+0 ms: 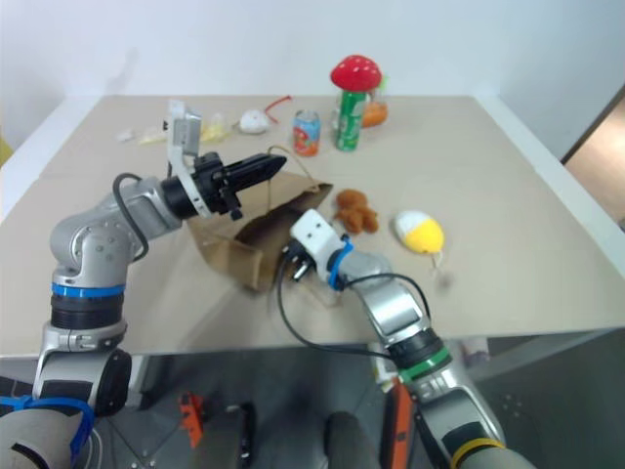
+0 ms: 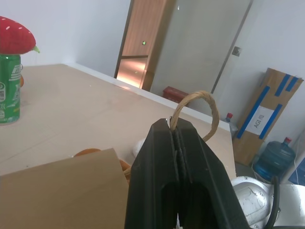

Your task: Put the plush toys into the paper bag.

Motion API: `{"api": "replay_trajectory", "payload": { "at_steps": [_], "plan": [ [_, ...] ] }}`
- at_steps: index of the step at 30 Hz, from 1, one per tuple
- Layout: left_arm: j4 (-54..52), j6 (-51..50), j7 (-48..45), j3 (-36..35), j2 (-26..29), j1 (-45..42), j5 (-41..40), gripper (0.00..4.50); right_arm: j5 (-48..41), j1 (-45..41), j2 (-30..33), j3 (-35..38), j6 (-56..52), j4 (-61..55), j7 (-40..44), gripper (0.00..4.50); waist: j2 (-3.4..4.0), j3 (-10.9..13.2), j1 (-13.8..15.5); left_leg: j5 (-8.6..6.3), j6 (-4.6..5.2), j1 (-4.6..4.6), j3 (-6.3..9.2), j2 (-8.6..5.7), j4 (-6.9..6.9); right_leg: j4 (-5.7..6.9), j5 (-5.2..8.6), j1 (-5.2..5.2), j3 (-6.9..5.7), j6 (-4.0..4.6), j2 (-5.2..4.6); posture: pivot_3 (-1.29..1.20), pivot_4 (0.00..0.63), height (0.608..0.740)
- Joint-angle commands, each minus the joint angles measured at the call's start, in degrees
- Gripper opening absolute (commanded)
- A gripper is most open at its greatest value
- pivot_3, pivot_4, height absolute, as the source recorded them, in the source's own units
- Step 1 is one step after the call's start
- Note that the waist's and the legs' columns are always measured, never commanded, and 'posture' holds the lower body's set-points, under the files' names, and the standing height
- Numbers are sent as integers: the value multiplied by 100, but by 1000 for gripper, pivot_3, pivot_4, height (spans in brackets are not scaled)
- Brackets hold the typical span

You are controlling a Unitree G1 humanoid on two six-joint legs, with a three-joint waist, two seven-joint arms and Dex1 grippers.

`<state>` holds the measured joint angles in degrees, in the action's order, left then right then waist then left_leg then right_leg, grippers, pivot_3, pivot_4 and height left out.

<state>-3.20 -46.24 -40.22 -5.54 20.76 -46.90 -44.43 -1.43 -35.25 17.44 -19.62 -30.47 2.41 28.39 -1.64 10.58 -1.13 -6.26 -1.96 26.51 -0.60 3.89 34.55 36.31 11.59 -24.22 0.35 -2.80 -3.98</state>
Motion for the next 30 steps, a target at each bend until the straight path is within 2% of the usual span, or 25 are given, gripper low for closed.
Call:
{"api": "replay_trajectory", "payload": {
  "at_steps": [1,6,14,21,25,30],
  "plan": [
    [-442,1192,-188,110,-96,-106,545,0,92,-47,135,-146,-560,-208,295,75,0,0,0,0,0,0,0,0,0,0,0,0,0,0,0,0,150,740],
    [-629,2138,-352,321,-193,-78,1041,0,226,-26,180,-305,-818,-199,391,75,-2,-2,5,0,-1,0,-2,0,0,-1,0,1,3,1,0,0,150,740],
    [-795,3444,-972,374,-372,185,1228,0,300,-122,182,-248,-966,-79,397,75,-3,-3,4,0,-2,-4,-3,0,-1,-1,-1,3,4,3,0,0,150,740],
    [-572,3999,-1285,456,-351,408,1427,0,237,-93,124,-146,-1004,-134,427,75,-3,-3,5,0,-1,-4,-4,0,0,-1,-1,4,5,3,0,0,150,740],
    [-273,4153,-1403,464,-302,604,1534,0,-263,-138,-59,371,-1078,-423,523,75,-3,-3,4,0,-1,-5,-4,0,0,-1,-1,4,5,2,0,0,150,740],
    [56,4354,-1529,427,-284,767,1602,0,-1149,-19,30,1223,-1271,-1215,947,75,-2,-2,8,0,0,-1,-4,0,0,-1,-1,0,5,2,0,0,150,740]
  ]
}}
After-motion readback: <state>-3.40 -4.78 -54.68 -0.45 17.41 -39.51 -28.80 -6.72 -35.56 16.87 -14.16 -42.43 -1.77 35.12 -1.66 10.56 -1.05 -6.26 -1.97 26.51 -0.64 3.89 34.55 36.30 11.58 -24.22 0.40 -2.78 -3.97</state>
